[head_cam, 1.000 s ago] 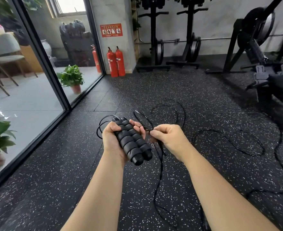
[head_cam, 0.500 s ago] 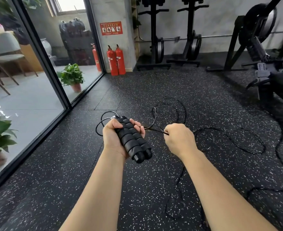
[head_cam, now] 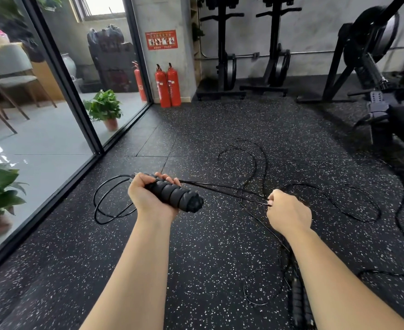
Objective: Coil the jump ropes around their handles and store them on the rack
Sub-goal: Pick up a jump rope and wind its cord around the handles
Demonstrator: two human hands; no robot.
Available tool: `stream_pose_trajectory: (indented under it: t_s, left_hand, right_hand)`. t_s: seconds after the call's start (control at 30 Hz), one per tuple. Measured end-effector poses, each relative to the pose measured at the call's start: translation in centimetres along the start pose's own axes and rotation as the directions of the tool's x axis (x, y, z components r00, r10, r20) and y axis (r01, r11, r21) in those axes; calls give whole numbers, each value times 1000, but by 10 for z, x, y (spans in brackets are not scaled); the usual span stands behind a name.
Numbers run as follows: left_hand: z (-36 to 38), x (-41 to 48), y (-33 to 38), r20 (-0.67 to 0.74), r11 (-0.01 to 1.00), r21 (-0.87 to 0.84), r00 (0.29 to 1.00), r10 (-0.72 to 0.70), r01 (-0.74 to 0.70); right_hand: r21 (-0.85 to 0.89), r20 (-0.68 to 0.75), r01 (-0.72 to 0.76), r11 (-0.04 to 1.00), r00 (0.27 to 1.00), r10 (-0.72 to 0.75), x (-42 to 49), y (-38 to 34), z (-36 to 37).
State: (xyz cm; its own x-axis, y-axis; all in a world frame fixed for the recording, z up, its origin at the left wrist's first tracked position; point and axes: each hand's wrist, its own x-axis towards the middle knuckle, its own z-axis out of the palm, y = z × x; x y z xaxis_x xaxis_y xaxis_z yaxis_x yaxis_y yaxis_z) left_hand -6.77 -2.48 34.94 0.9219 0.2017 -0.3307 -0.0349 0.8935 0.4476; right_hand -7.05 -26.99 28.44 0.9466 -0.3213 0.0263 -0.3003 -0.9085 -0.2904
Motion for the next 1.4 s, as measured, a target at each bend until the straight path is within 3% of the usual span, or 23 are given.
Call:
stream_pose_trajectory:
  t_s: [0.13, 0.27, 0.33, 0.43, 0.53, 0.67, 0.87, 1.2, 1.4]
  left_hand:
    - [-3, 5, -4, -20, 992, 122, 1000, 19, -17]
    - [-1, 3, 0, 2, 982, 188, 1000, -27, 26]
    - [1, 0, -1, 28, 974, 214, 997, -78, 70]
    - [7, -8, -10, 69, 943, 296, 981, -181, 153]
    - [11, -14, -21, 97, 914, 361, 967, -237, 188]
    - [8, -13, -13, 78, 931, 336, 981, -178, 143]
    - [0, -7, 1, -19, 944, 303, 992, -126, 126]
    - [-1, -3, -2, -136, 941, 319, 988, -73, 113]
    - [-4, 0, 6, -67, 980, 199, 998, -6, 20]
  right_hand:
    - [10, 59, -17, 1000, 998, 17, 2, -1, 6]
    - [110, 402, 113, 988, 904, -148, 5, -7, 3]
    - [270, 347, 179, 946, 899, -268, 3, -20, -5]
    - [593, 88, 308, 744, 894, -440, -10, -59, -22]
    - [703, 10, 352, 618, 864, -503, -26, -93, -22]
    - [442, 163, 339, 830, 880, -446, -21, -81, -14]
    - [263, 196, 357, 897, 890, -412, -7, -47, -6]
    - [-88, -23, 267, 960, 963, -270, -7, -31, 4]
    - [-30, -193, 286, 958, 939, -286, -9, -52, -11]
